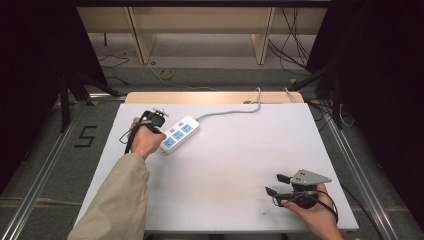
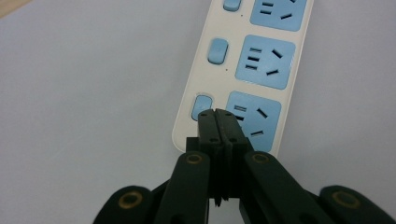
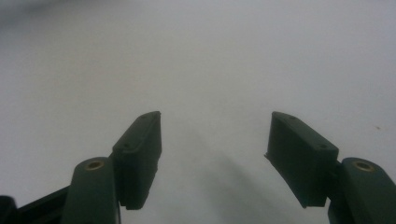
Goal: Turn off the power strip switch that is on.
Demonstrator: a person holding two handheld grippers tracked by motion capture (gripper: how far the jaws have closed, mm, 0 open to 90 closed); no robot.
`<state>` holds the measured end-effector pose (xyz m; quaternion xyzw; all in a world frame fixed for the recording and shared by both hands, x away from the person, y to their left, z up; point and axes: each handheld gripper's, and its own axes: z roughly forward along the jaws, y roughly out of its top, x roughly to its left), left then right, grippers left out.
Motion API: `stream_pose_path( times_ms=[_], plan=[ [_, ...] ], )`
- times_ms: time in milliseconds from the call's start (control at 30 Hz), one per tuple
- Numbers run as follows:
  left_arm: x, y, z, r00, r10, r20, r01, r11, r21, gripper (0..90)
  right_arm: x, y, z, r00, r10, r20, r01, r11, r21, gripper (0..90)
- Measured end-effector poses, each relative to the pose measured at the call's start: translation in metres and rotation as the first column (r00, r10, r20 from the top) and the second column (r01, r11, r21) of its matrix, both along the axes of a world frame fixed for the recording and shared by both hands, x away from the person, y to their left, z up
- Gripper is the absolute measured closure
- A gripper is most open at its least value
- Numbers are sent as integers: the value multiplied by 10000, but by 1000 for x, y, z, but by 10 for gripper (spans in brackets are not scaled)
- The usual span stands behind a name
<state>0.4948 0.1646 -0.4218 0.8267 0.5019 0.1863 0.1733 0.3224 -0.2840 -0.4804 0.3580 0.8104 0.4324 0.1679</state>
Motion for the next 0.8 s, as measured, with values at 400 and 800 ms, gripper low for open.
stream_pose_path(
  times_ms=[400,800],
  plan=[
    [6,-4,2,9999,35,-117,-33,9999,124,897,0,0,0,10000,-3,6,3,10000,48,362],
    [16,-4,-2,9995,150,-293,-141,9994,300,897,0,-1,0,10000,-6,-6,6,10000,71,362]
  ],
)
